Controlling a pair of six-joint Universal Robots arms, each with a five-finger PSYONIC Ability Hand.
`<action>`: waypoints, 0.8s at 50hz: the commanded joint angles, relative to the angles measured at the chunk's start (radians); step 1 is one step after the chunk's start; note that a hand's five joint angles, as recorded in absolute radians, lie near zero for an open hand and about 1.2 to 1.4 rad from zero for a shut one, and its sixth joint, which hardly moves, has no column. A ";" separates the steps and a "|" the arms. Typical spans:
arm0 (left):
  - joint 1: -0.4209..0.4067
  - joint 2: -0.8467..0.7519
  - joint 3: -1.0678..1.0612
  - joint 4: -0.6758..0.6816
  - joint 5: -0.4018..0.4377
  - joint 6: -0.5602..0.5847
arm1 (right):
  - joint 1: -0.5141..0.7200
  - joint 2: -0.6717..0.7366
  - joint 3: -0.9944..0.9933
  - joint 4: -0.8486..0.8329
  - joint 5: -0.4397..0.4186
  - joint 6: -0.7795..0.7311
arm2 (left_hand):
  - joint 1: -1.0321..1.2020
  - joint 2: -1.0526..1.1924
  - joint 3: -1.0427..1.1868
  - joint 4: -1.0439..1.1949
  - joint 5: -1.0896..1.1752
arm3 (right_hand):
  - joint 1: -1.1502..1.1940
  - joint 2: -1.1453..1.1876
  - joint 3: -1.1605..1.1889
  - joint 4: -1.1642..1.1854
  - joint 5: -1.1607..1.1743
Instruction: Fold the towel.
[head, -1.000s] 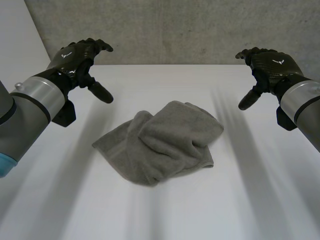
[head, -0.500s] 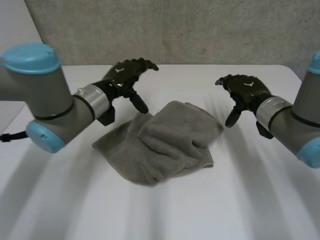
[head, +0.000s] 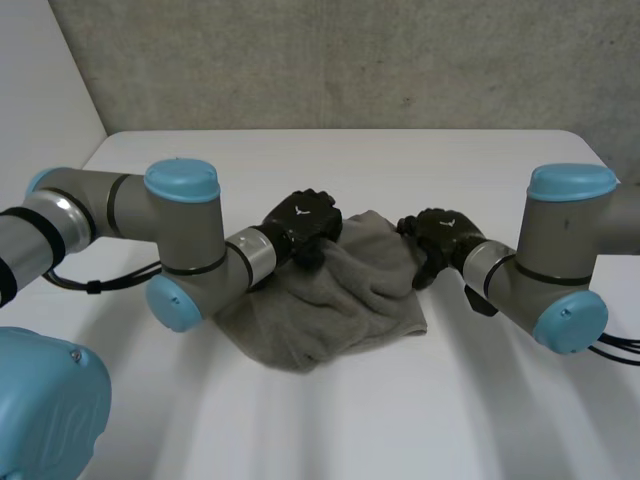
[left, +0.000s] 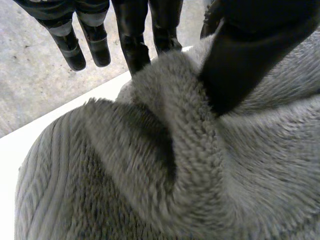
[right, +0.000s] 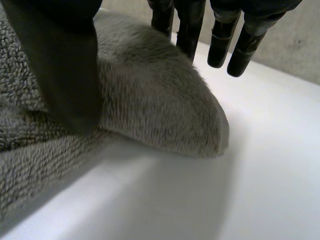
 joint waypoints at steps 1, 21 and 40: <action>-0.002 0.119 -0.054 -0.005 -0.102 0.032 | -0.009 -0.129 0.006 -0.022 -0.064 0.000 | 0.210 0.204 -0.048 -0.054 0.205 | 0.536 0.527 -0.045 -0.075 0.539; -0.088 0.770 -0.729 0.004 -0.287 0.033 | 0.000 -0.541 0.261 -0.011 -0.452 -0.246 | 0.210 0.204 -0.048 -0.054 0.205 | 0.626 0.617 -0.045 -0.075 0.629; -0.077 0.814 -0.741 0.003 -0.281 -0.134 | -0.026 -0.487 0.280 0.173 -0.271 -0.436 | -0.902 -0.908 -0.048 -0.054 -0.907 | -0.596 -0.605 -0.045 -0.075 -0.593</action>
